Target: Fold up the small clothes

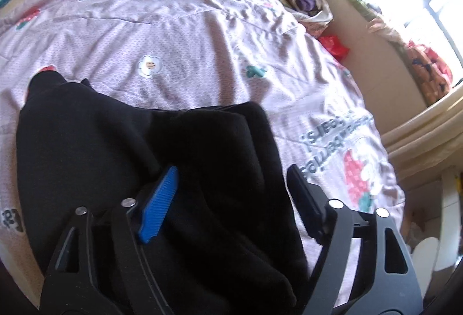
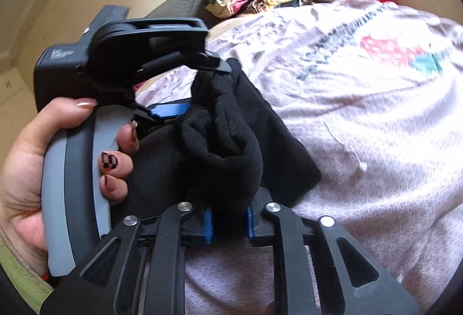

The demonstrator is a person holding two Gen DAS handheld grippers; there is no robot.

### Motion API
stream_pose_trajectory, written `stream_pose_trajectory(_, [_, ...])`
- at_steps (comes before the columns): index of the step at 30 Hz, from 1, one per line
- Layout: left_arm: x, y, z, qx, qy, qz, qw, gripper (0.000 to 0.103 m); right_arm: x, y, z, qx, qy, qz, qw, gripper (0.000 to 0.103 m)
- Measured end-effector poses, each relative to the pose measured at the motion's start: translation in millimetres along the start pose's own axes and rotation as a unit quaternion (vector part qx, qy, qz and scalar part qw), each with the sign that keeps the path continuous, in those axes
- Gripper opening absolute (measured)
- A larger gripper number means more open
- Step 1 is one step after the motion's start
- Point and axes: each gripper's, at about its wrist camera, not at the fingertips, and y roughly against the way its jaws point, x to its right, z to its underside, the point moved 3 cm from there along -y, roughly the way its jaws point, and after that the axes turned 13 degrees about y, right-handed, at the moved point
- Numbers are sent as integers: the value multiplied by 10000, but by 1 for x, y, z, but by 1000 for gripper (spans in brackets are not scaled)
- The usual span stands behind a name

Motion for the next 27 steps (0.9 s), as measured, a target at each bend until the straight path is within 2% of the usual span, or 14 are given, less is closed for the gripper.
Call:
stream_pose_trajectory(3, [-4, 17, -4, 122, 148, 421, 9989, 78, 5, 1, 0, -16, -144, -98, 9998, 21])
stream_pose_trajectory(7, [-25, 51, -6, 494, 252, 475, 9973, 81, 11, 6, -1, -76, -297, -392, 9988, 30])
stream_pose_trajectory(9, [-43, 65, -4, 656, 317, 364, 9967, 82, 12, 13, -4, -141, -388, -520, 9978, 40])
stream_pose_trajectory(11, [-64, 76, 3, 788, 299, 99, 9964, 82, 13, 24, -9, -75, -448, -546, 9975, 53])
stream_pose_trajectory(14, [-86, 83, 18, 891, 197, -229, 9956, 82, 18, 33, -28, -36, -410, -597, 9974, 58])
stream_pose_trajectory(17, [-100, 75, 31, 739, 136, -453, 9961, 82, 26, 33, -62, -10, -301, -447, 9985, 58])
stream_pose_trajectory(19, [-105, 70, 39, 696, 107, -452, 9965, 82, 27, 22, -81, -223, -80, -301, 9993, 58])
stream_pose_trajectory(22, [-107, 69, 43, 765, 104, -460, 9960, 82, 20, -11, -104, -796, 383, -34, 9961, 57])
stream_pose_trajectory(27, [-100, 69, 48, 830, -32, -492, 9953, 82, 7, -63, -109, -1493, 843, 284, 9848, 57])
